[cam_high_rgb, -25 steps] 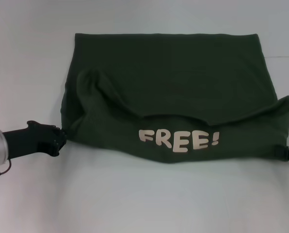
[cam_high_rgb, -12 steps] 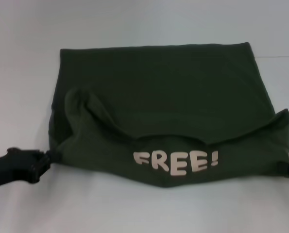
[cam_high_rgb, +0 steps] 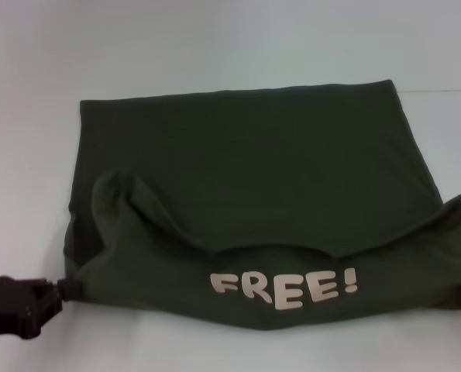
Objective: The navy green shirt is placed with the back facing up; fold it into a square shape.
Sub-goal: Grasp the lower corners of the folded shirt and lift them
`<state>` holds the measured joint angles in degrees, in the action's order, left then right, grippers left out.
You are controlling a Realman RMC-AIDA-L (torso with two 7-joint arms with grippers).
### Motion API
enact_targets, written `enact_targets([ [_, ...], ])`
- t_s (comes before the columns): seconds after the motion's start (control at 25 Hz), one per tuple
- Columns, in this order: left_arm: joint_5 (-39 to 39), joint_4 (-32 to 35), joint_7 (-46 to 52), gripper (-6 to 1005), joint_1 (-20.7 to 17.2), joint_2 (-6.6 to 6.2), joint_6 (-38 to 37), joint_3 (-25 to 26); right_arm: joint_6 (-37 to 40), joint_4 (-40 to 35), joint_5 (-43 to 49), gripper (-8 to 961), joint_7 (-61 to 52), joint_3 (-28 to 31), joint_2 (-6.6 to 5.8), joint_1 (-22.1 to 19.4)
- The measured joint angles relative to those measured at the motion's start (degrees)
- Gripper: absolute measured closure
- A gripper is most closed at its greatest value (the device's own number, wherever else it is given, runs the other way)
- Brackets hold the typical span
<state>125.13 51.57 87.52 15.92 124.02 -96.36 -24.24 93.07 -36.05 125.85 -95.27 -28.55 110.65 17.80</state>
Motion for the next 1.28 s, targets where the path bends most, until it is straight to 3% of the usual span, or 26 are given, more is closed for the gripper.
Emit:
enact_targets([
  [0.56,3.9,-0.1,-0.2,996,-1.0,-0.08,-4.7,4.3,3.9,-0.9,1.2,892,0.9,0.3,-0.35,-2.8],
  [1.0,4.2,-0.3,-0.5,996,-0.6,-0.11,-4.3,4.2,3.4,-0.9,4.1,893,0.5,0.6,0.42,-1.8],
  [1.28,4.2,-0.3,-0.6,996,-0.2,-0.38,-4.2,4.3,4.0,-0.9,4.0,878,0.2,3.9,-0.38,-1.0],
])
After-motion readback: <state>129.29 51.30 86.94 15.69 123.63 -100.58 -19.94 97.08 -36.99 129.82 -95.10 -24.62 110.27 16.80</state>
